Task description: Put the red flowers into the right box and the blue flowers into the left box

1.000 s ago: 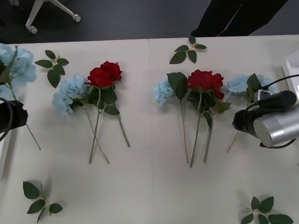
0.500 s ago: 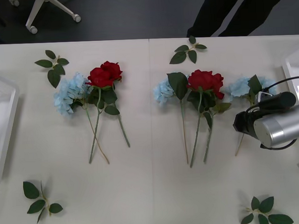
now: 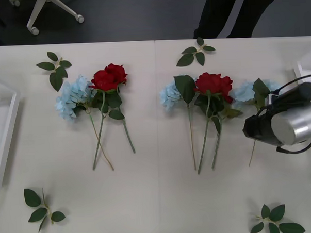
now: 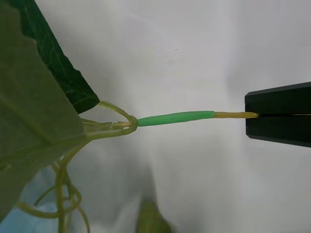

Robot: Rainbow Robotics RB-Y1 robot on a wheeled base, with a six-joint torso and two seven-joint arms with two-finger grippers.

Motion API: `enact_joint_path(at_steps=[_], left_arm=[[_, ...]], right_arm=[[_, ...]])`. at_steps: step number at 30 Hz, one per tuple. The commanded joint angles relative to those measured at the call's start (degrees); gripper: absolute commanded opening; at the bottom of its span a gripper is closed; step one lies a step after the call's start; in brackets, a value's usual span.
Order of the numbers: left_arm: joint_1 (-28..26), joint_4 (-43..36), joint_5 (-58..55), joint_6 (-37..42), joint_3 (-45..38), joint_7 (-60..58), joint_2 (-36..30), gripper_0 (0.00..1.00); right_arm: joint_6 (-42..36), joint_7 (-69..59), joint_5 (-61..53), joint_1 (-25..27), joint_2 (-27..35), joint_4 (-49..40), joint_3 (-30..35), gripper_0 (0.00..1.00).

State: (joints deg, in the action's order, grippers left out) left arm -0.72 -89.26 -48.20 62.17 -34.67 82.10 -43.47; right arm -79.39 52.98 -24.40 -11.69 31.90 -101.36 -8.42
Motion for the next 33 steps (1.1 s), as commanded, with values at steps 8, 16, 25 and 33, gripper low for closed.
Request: enact_joint_path(at_steps=[8, 16, 25, 33], left_arm=[[8.36, 12.53, 2.06, -6.27, 4.26, 1.49, -4.17, 0.00], [9.15, 13.94, 2.32, -6.36, 5.66, 2.63, -4.61, 0.97], [9.15, 12.18, 0.04, -2.58, 5.84, 3.07, -4.61, 1.00], [5.64, -0.12, -3.65, 8.67, 4.70, 1.93, -4.52, 1.00]], right_arm=[[-18.96, 9.51, -23.24, -1.93, 10.38, -23.89, 16.33, 0.00], [-28.01, 26.83, -36.42, -2.02, 12.13, -31.01, 28.98, 0.00], [-27.49, 47.92, -49.60, -2.02, 13.63, -30.74, 34.69, 0.00], [-15.36, 62.68, -65.51, -2.02, 14.95, -25.21, 33.46, 0.00]])
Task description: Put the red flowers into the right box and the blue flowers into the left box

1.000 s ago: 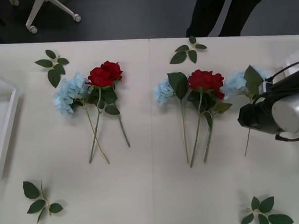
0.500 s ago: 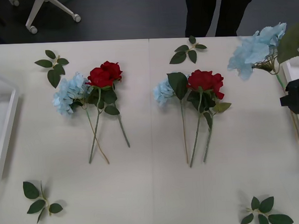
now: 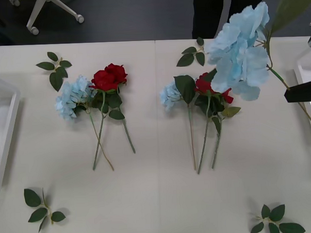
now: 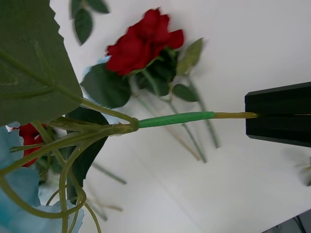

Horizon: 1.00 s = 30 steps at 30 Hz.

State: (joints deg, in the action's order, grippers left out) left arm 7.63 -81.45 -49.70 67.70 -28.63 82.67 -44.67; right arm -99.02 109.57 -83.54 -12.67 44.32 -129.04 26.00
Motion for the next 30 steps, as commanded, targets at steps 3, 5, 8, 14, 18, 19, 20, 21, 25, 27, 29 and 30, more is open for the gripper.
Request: enact_joint_path(at_steps=[3, 5, 8, 14, 18, 19, 20, 21, 25, 27, 29, 30], left_arm=[[-4.29, -13.39, -3.47, 6.04, -0.82, 0.65, -3.05, 1.00], [-4.91, -17.08, -4.96, 8.59, -0.82, 0.21, -2.43, 1.00], [-5.43, -20.42, -9.36, 11.05, -1.17, 0.56, -1.47, 1.00], [-7.81, -27.98, -21.57, 11.58, -2.13, 1.79, 1.87, 1.00], [-7.98, -28.94, -27.55, 11.58, -2.40, 8.03, 4.42, 1.00], [-7.98, -28.94, -28.69, 11.58, -2.40, 9.97, 5.04, 1.00], [-7.98, -28.94, -30.01, 11.58, -2.49, 12.34, 5.74, 1.00], [-7.98, -28.94, -30.72, 11.58, -2.49, 13.66, 6.18, 1.00], [-7.98, -28.94, -35.55, 12.10, -2.75, 23.32, 8.73, 1.00], [-7.63, -28.94, -37.39, 13.16, -2.84, 28.25, 10.22, 1.00], [-7.10, -28.94, -38.71, 14.83, -3.01, 32.99, 11.54, 1.00], [-6.66, -28.94, -39.33, 15.88, -3.10, 35.98, 12.24, 1.00]], right_arm=[[8.32, 11.63, -12.44, -1.04, 2.52, 4.85, -2.36, 0.00], [11.57, 15.76, -16.04, -1.04, 2.26, 5.46, -4.29, 0.00], [15.26, 19.98, -19.03, -1.04, 0.50, 5.46, -6.84, 0.00], [24.05, 28.86, -22.46, -0.95, -7.58, 5.20, -12.99, 0.00], [31.26, 34.22, -22.64, -0.60, -10.13, 5.29, -17.04, 0.00], [33.19, 35.54, -22.81, -0.34, -10.57, 5.29, -18.36, 0.00], [35.65, 37.03, -22.81, -0.07, -10.92, 5.29, -20.20, 0.00], [37.06, 38.00, -22.72, 0.01, -11.01, 5.37, -21.17, 0.00], [48.75, 45.03, -23.16, 0.10, -10.92, 5.72, -29.61, 0.00], [55.34, 45.43, -23.16, 0.10, -10.84, 5.72, -34.18, 0.00], [60.44, 45.43, -23.43, -0.25, -10.57, 5.72, -38.13, 0.00], [62.37, 45.43, -24.04, -0.69, -10.31, 5.72, -39.80, 0.00]])
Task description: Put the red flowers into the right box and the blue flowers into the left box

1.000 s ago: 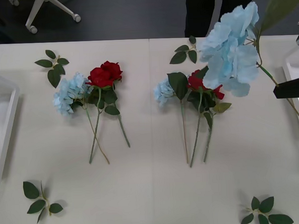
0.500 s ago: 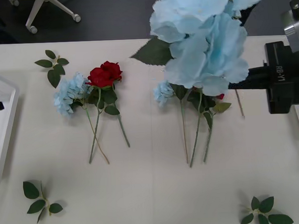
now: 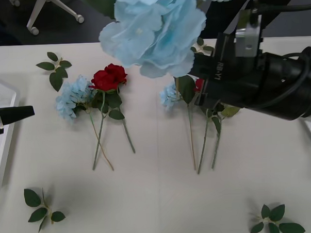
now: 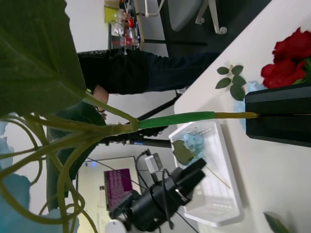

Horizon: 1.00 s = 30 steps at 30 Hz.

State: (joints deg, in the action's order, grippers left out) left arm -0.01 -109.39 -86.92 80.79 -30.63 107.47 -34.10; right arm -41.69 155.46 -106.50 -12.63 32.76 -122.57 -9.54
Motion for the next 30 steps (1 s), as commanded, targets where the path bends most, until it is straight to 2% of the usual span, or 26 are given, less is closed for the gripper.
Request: enact_joint_path(at_steps=[1, 15, 22, 30], left_arm=[[1.33, -0.91, -2.73, 3.50, -1.10, 13.64, 2.11, 1.00], [2.73, -0.91, -10.90, 7.45, 2.15, 38.60, 6.32, 1.00], [4.76, -0.91, -13.98, 11.14, 2.95, 40.62, 9.58, 1.00], [5.81, -0.91, -14.42, 10.97, 6.29, 40.53, 13.18, 1.00]], right_arm=[[6.01, -0.46, -1.69, -1.08, 1.34, -0.56, -5.23, 0.00], [4.25, -0.46, -9.87, -9.61, 0.29, 4.71, -9.80, 0.00], [9.00, -0.46, -9.78, -14.27, 0.29, 9.46, -19.64, 0.00], [23.94, -0.46, -6.96, -19.19, -0.68, 11.57, -34.23, 0.00]])
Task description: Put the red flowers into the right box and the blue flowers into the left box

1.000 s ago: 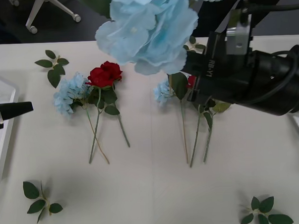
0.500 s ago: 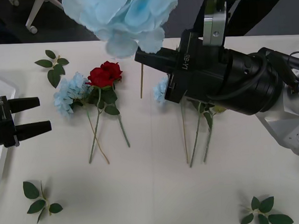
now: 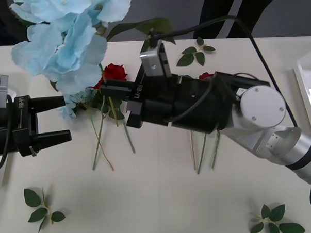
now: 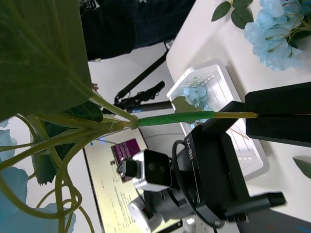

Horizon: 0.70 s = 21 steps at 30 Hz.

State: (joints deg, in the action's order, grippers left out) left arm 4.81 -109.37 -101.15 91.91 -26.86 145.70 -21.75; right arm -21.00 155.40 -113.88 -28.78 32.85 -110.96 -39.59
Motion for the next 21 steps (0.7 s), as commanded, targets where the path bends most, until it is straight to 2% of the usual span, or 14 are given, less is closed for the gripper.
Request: enact_joint_path(at_steps=[1, 8, 16, 17, 18, 19, 20, 21], left_arm=[[0.99, -0.93, -0.19, -0.42, 2.87, 2.22, 1.01, 1.00], [1.61, -0.75, 1.92, -1.39, 5.33, 2.22, 2.50, 1.00], [1.61, -0.75, 3.07, -1.74, 6.65, 2.13, 3.03, 1.00], [1.61, -0.75, 3.07, -1.74, 6.74, 1.96, 3.03, 0.87], [1.61, -0.67, 3.15, -1.65, 6.91, 1.78, 3.03, 0.63], [1.61, -0.67, 3.15, -1.74, 6.91, 1.69, 3.12, 0.53], [1.69, -0.40, 3.15, -1.65, 7.00, 1.61, 3.21, 0.31], [1.69, -0.14, 3.15, -1.74, 7.09, 1.69, 3.21, 0.19]], right_arm=[[4.12, -0.40, 0.32, -3.65, -1.03, 0.30, -5.24, 0.00], [9.13, -0.40, 0.94, -7.61, -3.67, 2.94, -9.72, 0.00], [9.22, -0.40, 2.96, -9.10, -7.01, 5.58, -10.42, 0.00], [9.31, -0.40, 3.05, -9.10, -7.01, 5.67, -10.51, 0.00], [9.31, -0.40, 3.22, -9.19, -7.10, 5.58, -10.69, 0.00], [9.31, -0.40, 3.31, -9.10, -7.10, 5.58, -10.78, 0.00], [9.31, -0.40, 3.40, -9.19, -7.10, 5.58, -10.95, 0.00], [9.31, -0.40, 3.40, -9.10, -7.10, 5.58, -11.13, 0.00]])
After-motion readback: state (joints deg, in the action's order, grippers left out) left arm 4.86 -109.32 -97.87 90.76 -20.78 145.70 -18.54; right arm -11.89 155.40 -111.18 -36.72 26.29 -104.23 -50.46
